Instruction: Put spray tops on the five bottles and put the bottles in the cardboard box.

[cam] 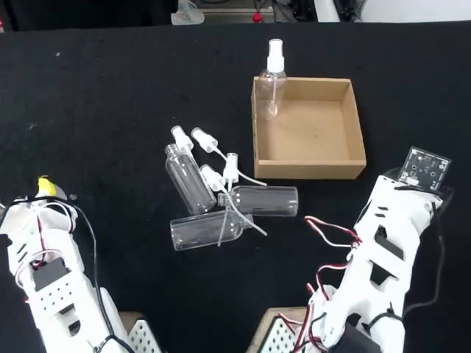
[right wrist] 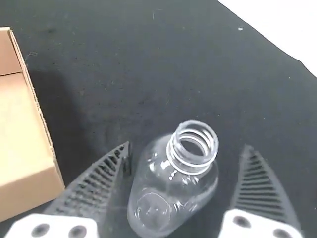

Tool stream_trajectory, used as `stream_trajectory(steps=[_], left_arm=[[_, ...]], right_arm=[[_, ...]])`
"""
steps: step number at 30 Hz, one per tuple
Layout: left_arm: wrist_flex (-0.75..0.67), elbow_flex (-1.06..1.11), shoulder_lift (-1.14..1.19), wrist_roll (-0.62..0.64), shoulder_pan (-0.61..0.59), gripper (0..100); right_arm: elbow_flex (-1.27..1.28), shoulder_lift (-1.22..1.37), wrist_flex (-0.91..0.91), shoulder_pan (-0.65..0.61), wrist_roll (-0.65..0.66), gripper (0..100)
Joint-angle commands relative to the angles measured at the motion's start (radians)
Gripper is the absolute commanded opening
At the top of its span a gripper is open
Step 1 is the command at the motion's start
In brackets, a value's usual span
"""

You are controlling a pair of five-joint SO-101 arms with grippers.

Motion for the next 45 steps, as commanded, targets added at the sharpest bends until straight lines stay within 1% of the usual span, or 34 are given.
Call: stream_trajectory(steps=[1, 14, 16, 19, 21, 26, 28, 29, 32, 34, 35, 37, 41, 45], left_arm=[[-0.023, -0.021, -0.009, -0.011, 0.013, 15], [-0.023, -0.021, -0.009, -0.011, 0.013, 15], [-0.023, -0.021, -0.009, -0.011, 0.013, 15], [-0.023, -0.021, -0.009, -0.011, 0.013, 15], [-0.023, -0.021, -0.009, -0.011, 0.013, 15], [-0.023, -0.021, -0.009, -0.011, 0.013, 15], [-0.023, -0.021, -0.009, -0.011, 0.013, 15], [-0.023, -0.021, -0.009, -0.011, 0.013, 15], [-0.023, -0.021, -0.009, -0.011, 0.013, 15], [-0.023, -0.021, -0.009, -0.011, 0.013, 15], [-0.023, -0.021, -0.009, -0.011, 0.013, 15], [-0.023, -0.021, -0.009, -0.011, 0.013, 15], [-0.023, -0.021, -0.009, -0.011, 0.013, 15], [-0.023, -0.021, -0.009, -0.011, 0.024, 15]], right_arm=[[-0.016, 0.007, -0.031, -0.015, -0.002, 18.6], [-0.019, 0.007, -0.032, -0.015, -0.002, 16.7], [-0.019, 0.007, -0.032, -0.015, -0.002, 12.4], [-0.019, 0.001, -0.032, -0.015, -0.003, 0.8], [-0.027, -0.001, -0.032, -0.015, -0.003, 2.8], [-0.11, -0.002, 0.005, 0.006, 0.005, 1.1], [-0.183, -0.022, 0.114, 0.029, -0.002, 1.1], [-0.228, -0.042, 0.199, 0.035, -0.003, 1.1], [-0.389, -0.137, 0.549, 0.034, -0.003, 1.1], [-0.499, -0.211, 0.781, 0.02, -0.003, 1.1], [-0.542, -0.243, 0.868, 0.0, -0.003, 1.1], [-0.59, -0.297, 0.988, -0.038, -0.003, 1.1], [-0.593, -0.386, 1.129, -0.184, 0.005, 1.1], [-0.599, -0.452, 1.272, -0.42, -0.002, 1.1]])
